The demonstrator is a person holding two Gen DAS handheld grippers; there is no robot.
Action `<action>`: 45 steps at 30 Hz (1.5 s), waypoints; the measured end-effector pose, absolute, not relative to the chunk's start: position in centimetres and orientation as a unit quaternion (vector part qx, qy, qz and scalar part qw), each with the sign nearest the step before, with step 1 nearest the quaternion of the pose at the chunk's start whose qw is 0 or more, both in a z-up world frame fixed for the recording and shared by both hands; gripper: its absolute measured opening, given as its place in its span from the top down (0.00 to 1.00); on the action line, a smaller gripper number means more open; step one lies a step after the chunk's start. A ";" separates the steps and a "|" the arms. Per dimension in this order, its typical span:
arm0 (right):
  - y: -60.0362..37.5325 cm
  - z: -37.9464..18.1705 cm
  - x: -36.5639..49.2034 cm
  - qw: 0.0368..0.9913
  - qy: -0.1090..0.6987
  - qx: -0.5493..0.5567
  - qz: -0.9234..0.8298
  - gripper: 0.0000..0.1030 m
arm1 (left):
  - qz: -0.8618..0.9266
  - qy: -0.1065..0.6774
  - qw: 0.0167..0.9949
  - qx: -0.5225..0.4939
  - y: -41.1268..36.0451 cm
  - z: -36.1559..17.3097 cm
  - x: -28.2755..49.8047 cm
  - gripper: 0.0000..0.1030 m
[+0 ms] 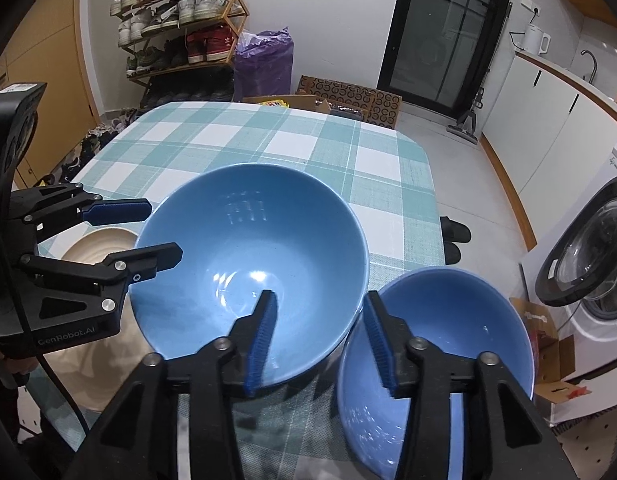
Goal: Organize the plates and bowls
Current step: 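Open both tools and pull them back from the stacked bowls, then move both tools to the rim of another light-blue bowl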
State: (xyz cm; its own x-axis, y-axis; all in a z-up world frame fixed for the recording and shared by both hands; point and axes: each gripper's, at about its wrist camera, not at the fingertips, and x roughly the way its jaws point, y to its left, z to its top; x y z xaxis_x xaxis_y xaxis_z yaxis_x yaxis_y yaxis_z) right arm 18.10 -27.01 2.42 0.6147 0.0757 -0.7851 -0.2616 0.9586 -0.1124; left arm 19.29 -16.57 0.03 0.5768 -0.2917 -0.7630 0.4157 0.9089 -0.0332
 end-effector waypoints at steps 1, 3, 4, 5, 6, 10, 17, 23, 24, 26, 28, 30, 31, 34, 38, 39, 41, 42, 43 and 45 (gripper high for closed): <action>-27.1 2.5 18.0 0.893 0.427 -0.105 0.096 0.42 | -0.200 0.415 0.885 0.073 -16.5 0.1 19.3 0.44; -27.3 2.6 17.8 0.895 0.423 -0.100 0.097 0.32 | -0.197 0.416 0.885 0.070 -16.3 0.2 19.3 0.28; -27.3 2.7 17.8 0.896 0.422 -0.098 0.098 0.30 | -0.194 0.414 0.887 0.069 -16.2 0.3 19.3 0.14; -27.4 2.7 17.7 0.896 0.421 -0.099 0.099 0.29 | -0.192 0.408 0.890 0.066 -16.1 0.5 19.2 0.10; -27.4 2.7 17.6 0.897 0.420 -0.099 0.098 0.28 | -0.192 0.402 0.893 0.064 -15.9 0.7 19.1 0.05; -27.5 3.0 17.5 0.900 0.414 -0.093 0.096 0.15 | -0.201 0.393 0.896 0.048 -15.4 1.3 19.0 0.00; -28.2 4.1 16.8 0.910 0.395 -0.080 0.096 0.01 | -0.199 0.382 0.902 0.037 -15.0 2.1 18.6 0.00; -29.1 5.0 15.8 0.918 0.380 -0.071 0.092 0.01 | -0.203 0.373 0.905 0.035 -15.3 2.8 18.0 0.00; -29.2 5.1 15.7 0.919 0.378 -0.069 0.092 0.01 | -0.204 0.373 0.905 0.035 -15.5 2.8 17.9 0.00; -29.7 5.4 15.1 0.921 0.373 -0.064 0.089 0.01 | -0.205 0.370 0.905 0.035 -15.7 3.1 17.6 0.00; -30.4 5.8 14.5 0.924 0.369 -0.058 0.086 0.01 | -0.205 0.368 0.906 0.036 -15.9 3.2 17.3 0.00; -31.3 6.1 13.8 0.927 0.363 -0.044 0.080 0.01 | -0.204 0.366 0.907 0.036 -16.2 3.5 17.0 0.00; -32.0 6.2 13.4 0.929 0.360 -0.032 0.077 0.01 | -0.203 0.365 0.908 0.036 -16.4 3.6 16.8 0.00; -33.4 6.4 12.5 0.932 0.355 -0.013 0.068 0.01 | -0.202 0.361 0.910 0.035 -16.9 3.9 16.4 0.00; -35.1 7.0 11.3 0.936 0.346 0.001 0.058 0.01 | -0.205 0.357 0.911 0.036 -17.6 4.3 15.6 0.00; -35.5 7.1 10.9 0.937 0.345 0.004 0.055 0.01 | -0.204 0.356 0.911 0.038 -17.9 4.4 15.4 0.00; -36.3 7.3 10.3 0.938 0.342 0.010 0.051 0.01 | -0.203 0.354 0.912 0.040 -18.4 4.5 15.0 0.00; -36.7 7.3 9.9 0.939 0.341 0.012 0.048 0.01 | -0.203 0.354 0.912 0.039 -18.6 4.5 14.9 0.00; -37.0 7.4 9.7 0.939 0.340 0.014 0.045 0.01 | -0.204 0.355 0.912 0.034 -18.8 4.5 14.7 0.00; -37.8 7.5 9.0 0.940 0.337 0.019 0.038 0.01 | -0.207 0.359 0.910 0.028 -19.1 4.5 14.5 0.00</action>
